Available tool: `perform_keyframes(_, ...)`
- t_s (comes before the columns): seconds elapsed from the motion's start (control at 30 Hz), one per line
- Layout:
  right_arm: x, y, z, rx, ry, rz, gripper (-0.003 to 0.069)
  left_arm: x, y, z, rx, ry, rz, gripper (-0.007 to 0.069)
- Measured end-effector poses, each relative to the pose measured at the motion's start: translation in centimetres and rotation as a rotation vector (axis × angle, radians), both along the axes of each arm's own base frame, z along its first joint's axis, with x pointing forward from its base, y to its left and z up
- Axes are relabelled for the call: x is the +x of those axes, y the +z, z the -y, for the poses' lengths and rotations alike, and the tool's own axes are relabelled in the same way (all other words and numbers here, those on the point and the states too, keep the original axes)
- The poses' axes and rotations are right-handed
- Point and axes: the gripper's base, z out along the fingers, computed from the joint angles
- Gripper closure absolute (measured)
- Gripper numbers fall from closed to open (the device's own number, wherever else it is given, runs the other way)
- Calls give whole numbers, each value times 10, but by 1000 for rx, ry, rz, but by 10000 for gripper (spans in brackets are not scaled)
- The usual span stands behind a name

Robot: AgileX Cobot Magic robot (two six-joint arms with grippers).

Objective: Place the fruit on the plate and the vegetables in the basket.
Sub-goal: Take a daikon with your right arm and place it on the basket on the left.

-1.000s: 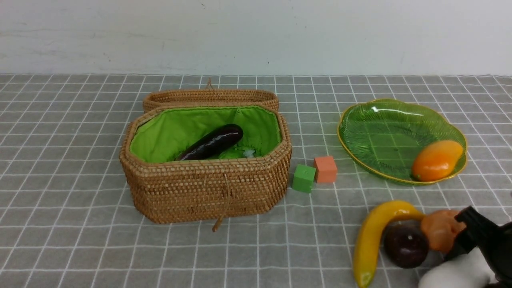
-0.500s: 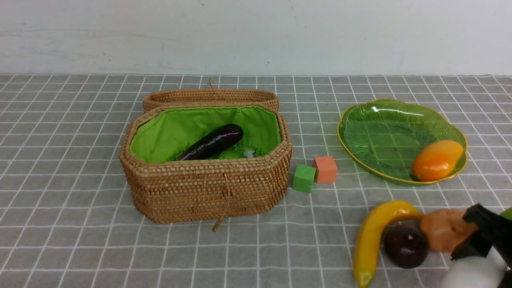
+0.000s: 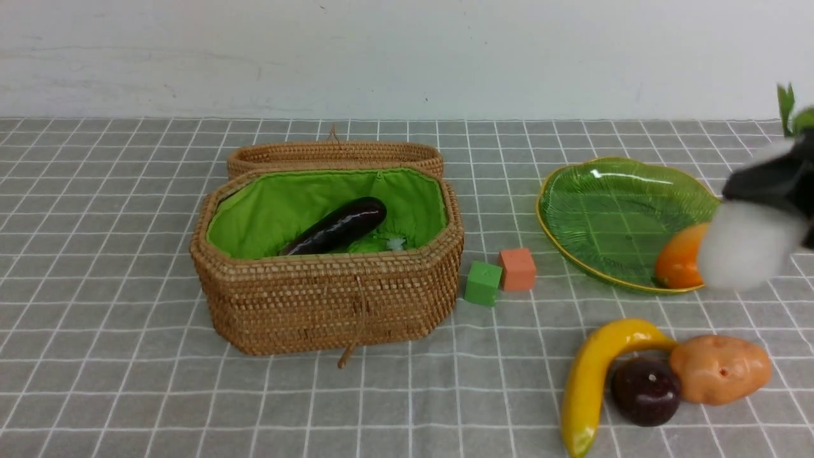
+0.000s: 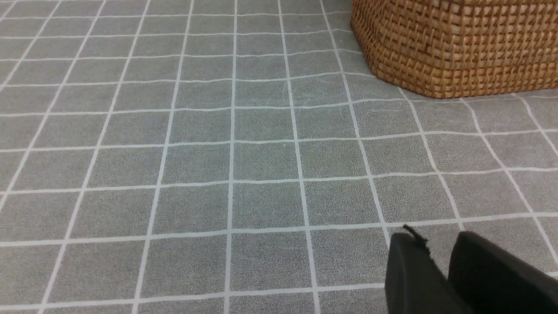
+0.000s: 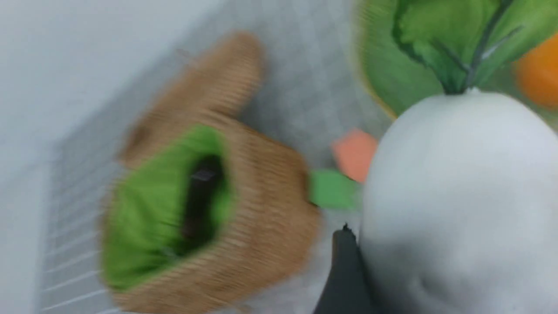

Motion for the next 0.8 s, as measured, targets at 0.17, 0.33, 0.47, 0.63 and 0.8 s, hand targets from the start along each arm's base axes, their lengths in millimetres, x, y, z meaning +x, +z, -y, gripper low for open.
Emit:
perform_keyframes(0.17,33,23,-35,-4,186,173,181,0,0,0,0,0,0,481)
perform_keyframes(0.33,78,24,-114,-44,454,295,181,0,0,0,0,0,0,480)
perform_keyframes(0.47,118,7,-174,-92,577,332,181,0,0,0,0,0,0,480)
perform_keyframes(0.63,153,-30,-217,-169,663,320,181,0,0,0,0,0,0,480)
perform_keyframes(0.8,169,-67,-235,-278,733,289,172,0,0,0,0,0,0,477)
